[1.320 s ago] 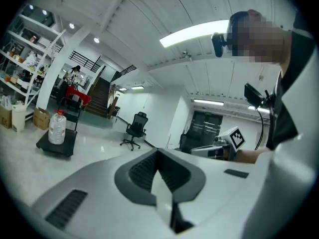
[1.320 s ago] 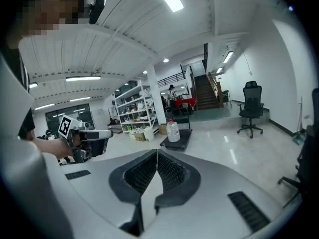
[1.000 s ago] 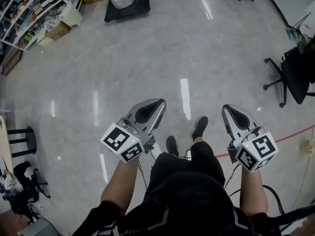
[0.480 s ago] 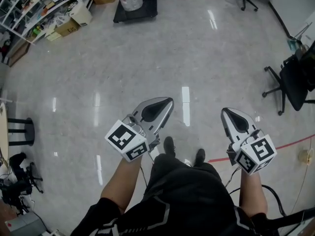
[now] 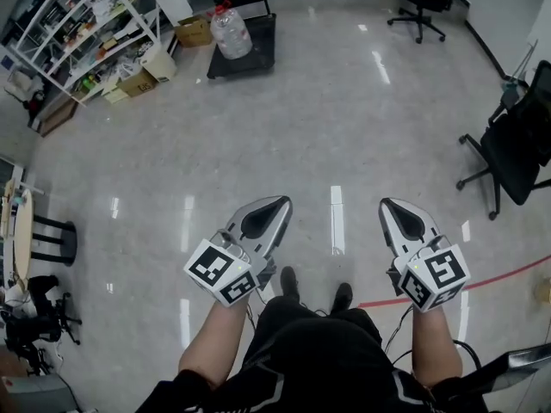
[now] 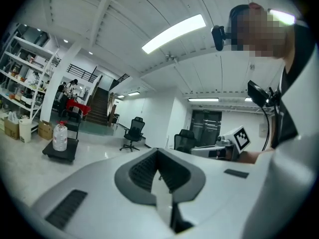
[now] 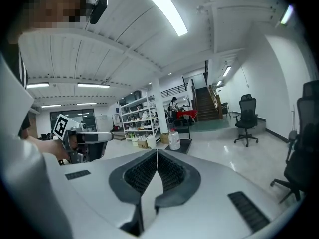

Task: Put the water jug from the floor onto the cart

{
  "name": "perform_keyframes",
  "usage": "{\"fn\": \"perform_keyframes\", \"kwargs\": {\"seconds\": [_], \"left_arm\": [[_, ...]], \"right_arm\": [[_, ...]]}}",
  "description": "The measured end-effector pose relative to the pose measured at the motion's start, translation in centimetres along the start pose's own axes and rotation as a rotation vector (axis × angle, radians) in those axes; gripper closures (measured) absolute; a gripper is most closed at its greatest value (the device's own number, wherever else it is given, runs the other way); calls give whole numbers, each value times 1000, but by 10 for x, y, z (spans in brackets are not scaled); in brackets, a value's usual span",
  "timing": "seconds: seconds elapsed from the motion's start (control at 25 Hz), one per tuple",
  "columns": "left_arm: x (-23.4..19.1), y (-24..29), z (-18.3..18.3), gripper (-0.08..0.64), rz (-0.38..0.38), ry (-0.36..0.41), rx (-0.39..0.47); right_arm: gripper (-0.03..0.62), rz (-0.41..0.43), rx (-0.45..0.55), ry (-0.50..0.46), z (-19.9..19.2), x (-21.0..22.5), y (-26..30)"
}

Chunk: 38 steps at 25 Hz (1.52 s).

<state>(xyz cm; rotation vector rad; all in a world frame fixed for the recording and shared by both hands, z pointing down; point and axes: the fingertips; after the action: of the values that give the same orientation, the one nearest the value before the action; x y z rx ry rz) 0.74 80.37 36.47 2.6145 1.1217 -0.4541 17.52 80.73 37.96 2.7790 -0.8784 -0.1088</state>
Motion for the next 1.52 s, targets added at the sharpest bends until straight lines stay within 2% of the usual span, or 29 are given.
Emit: {"fn": "perform_keyframes", "kwargs": {"seconds": [0.2, 0.4, 0.6, 0.8, 1.52], "left_arm": [[25, -17, -2, 571, -1, 24, 4], [22, -37, -2, 571, 14, 40, 26], [26, -47, 7, 571, 19, 43, 55], [16, -73, 20, 571, 26, 32, 72], [18, -79, 20, 571, 5, 31, 89]], "right_arm": [[589, -13, 33, 2, 5, -6, -15], [589, -15, 65, 45, 8, -22, -20], [589, -44, 44, -10, 19, -23, -21], [589, -27, 38, -42, 40, -50, -9], [589, -28, 17, -84, 40, -62, -12]]}}
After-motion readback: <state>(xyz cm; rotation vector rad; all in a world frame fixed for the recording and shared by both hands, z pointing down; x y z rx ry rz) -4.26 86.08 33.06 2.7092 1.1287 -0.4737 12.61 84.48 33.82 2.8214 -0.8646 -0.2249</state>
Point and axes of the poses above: the fingertips, and each gripper's own axes: y forward along the fingers, x to its right, z out of its top, and after that the axes turned 10 degrees about -y, right-handed
